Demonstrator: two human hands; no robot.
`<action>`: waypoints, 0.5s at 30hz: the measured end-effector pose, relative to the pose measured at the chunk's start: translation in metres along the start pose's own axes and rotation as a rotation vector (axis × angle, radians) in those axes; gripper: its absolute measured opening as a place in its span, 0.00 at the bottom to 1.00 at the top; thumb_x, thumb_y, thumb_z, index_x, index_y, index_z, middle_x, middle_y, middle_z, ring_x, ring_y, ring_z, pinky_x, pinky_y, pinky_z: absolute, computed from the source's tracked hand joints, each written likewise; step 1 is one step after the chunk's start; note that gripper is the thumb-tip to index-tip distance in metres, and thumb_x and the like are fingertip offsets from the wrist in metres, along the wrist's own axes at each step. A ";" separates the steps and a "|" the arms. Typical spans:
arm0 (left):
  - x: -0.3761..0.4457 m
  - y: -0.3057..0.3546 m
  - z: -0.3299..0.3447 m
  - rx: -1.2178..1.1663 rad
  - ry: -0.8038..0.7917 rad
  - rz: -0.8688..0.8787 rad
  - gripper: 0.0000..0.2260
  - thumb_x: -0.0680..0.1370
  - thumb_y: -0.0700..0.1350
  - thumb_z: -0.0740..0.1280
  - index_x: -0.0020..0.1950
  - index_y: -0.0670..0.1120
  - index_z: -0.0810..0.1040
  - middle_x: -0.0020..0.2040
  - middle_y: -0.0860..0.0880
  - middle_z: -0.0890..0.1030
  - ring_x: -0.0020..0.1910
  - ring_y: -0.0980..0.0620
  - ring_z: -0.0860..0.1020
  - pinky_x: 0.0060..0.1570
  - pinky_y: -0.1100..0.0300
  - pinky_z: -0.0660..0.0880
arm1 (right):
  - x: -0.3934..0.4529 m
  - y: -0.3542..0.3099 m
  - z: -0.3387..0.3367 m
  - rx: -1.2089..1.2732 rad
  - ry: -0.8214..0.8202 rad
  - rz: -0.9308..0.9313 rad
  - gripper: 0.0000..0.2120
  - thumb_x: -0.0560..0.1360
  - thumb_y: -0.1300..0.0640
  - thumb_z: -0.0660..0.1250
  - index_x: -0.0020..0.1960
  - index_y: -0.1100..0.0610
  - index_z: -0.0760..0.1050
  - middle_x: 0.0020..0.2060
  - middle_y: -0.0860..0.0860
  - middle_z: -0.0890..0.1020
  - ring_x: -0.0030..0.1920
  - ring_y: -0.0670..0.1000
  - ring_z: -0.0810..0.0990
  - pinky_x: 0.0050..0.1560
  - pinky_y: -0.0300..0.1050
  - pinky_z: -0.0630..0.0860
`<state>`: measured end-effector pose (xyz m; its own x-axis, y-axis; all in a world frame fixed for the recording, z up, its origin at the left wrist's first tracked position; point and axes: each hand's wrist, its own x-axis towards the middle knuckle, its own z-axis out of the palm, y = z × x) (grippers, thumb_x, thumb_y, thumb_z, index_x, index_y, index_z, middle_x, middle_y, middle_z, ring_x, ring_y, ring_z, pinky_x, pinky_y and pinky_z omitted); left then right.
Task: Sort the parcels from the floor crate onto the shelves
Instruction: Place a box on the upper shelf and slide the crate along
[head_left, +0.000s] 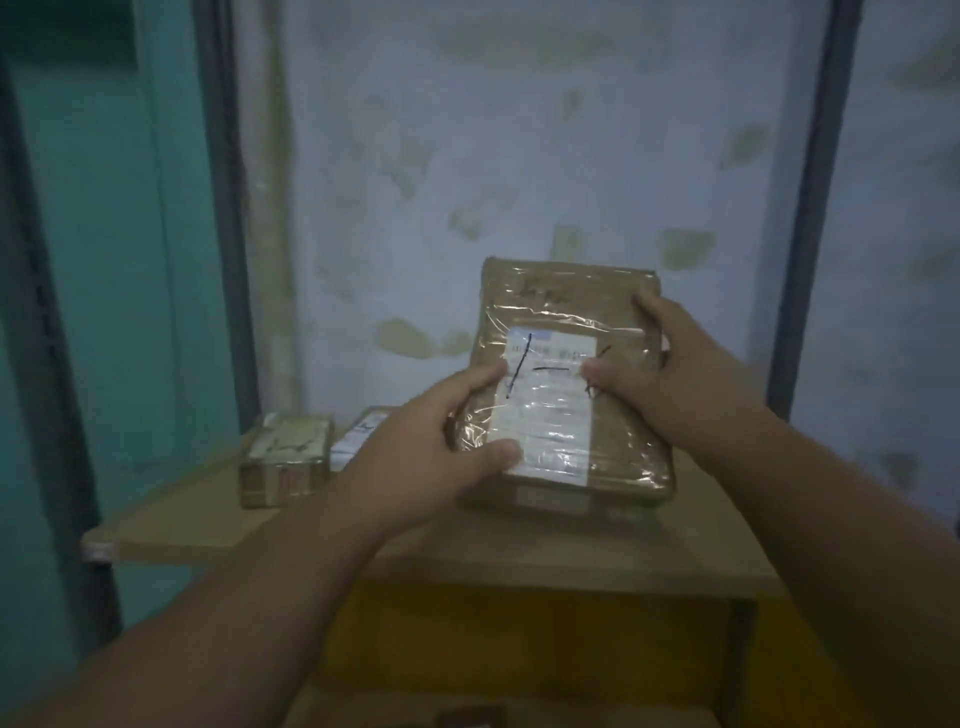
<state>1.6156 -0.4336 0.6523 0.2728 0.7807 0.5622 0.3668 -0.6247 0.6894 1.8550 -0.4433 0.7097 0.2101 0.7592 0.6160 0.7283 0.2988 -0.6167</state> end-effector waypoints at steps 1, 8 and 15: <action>0.007 -0.001 -0.004 0.029 -0.031 -0.024 0.33 0.71 0.50 0.77 0.72 0.65 0.68 0.61 0.67 0.76 0.51 0.74 0.77 0.48 0.76 0.72 | 0.007 -0.001 0.006 -0.012 -0.027 0.006 0.43 0.69 0.43 0.77 0.78 0.43 0.60 0.69 0.45 0.74 0.66 0.50 0.75 0.60 0.42 0.67; 0.041 -0.006 0.005 0.396 -0.150 -0.150 0.29 0.76 0.61 0.68 0.76 0.60 0.66 0.73 0.57 0.71 0.63 0.55 0.72 0.54 0.62 0.68 | 0.038 0.024 0.035 -0.056 -0.212 0.154 0.36 0.71 0.45 0.76 0.75 0.52 0.68 0.72 0.52 0.71 0.67 0.53 0.72 0.57 0.42 0.69; 0.054 -0.007 0.016 0.556 0.000 -0.230 0.22 0.76 0.63 0.66 0.68 0.56 0.75 0.65 0.53 0.77 0.60 0.51 0.75 0.51 0.57 0.70 | 0.054 0.039 0.046 -0.100 -0.312 0.134 0.31 0.73 0.49 0.73 0.73 0.50 0.67 0.64 0.53 0.76 0.55 0.51 0.75 0.50 0.44 0.71</action>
<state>1.6425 -0.3869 0.6703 0.1312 0.8947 0.4269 0.8266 -0.3365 0.4511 1.8646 -0.3639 0.6959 0.1099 0.9324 0.3443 0.7713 0.1385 -0.6212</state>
